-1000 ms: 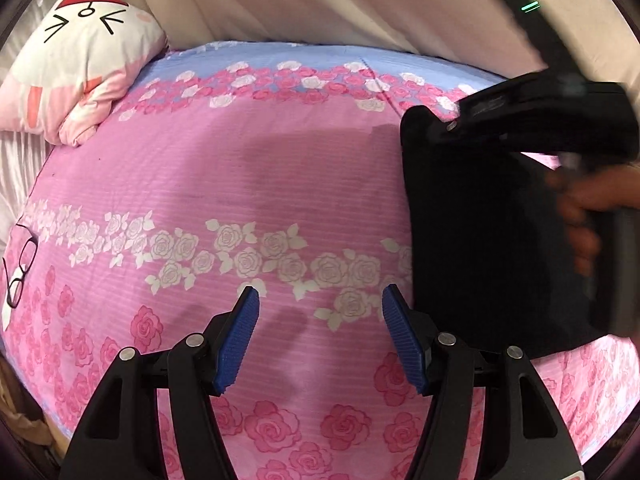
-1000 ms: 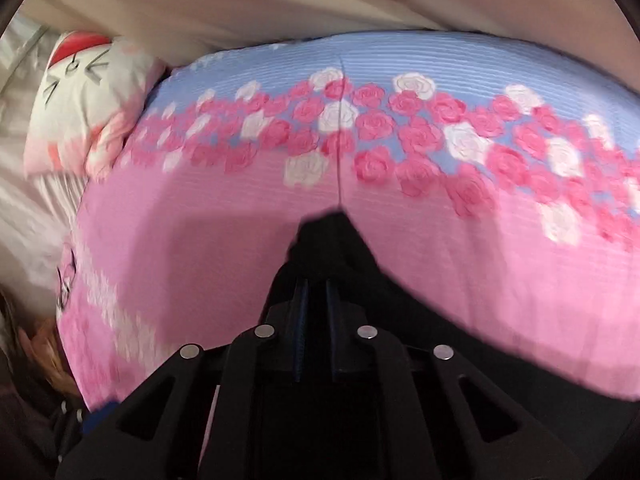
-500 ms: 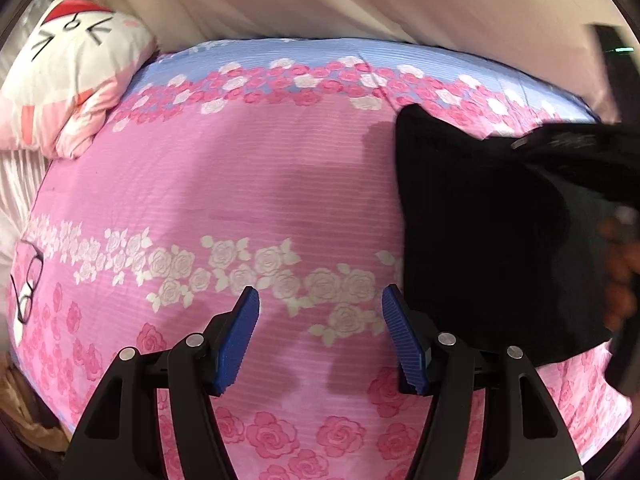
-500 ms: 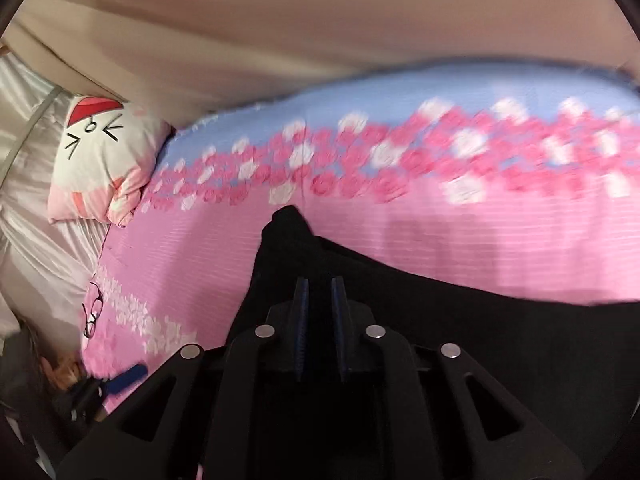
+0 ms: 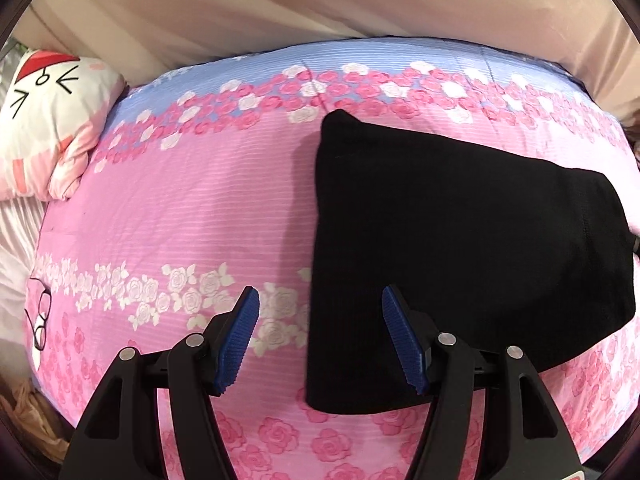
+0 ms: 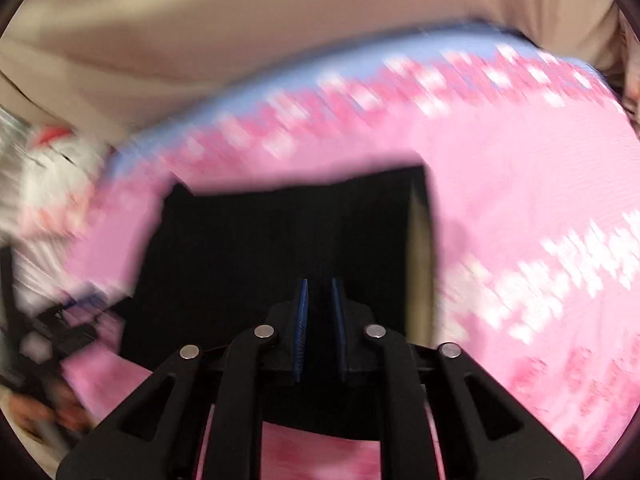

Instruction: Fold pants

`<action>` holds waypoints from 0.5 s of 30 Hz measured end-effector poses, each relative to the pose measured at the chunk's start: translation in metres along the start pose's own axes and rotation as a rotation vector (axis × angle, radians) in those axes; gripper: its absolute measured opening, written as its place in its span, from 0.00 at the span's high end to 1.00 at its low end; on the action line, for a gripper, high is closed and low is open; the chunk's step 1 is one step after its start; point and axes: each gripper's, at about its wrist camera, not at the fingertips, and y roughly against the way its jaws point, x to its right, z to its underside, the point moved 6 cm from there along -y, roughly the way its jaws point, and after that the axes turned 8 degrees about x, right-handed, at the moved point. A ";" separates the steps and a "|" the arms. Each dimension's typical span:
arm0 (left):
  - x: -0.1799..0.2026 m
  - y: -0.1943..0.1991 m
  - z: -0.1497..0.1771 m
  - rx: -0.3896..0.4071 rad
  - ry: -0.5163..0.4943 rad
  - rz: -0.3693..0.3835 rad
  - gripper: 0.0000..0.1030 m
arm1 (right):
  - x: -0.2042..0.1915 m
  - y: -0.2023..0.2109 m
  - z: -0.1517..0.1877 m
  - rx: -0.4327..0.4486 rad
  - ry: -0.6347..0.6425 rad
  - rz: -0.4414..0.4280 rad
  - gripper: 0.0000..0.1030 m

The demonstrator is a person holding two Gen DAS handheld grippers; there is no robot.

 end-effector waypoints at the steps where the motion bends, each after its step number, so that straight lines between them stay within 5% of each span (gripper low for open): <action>1: 0.003 0.000 -0.001 0.000 -0.006 0.000 0.40 | 0.008 -0.003 0.005 -0.001 -0.024 -0.023 0.93; 5: 0.013 0.001 -0.002 -0.002 -0.031 -0.007 0.37 | 0.028 0.019 0.006 0.053 -0.141 -0.043 0.89; 10: 0.005 0.000 0.006 -0.017 -0.025 -0.025 0.30 | 0.065 0.053 0.027 0.020 -0.110 0.091 0.87; 15: -0.018 0.005 0.018 -0.015 -0.007 -0.064 0.24 | 0.062 0.080 0.039 0.029 -0.141 0.029 0.85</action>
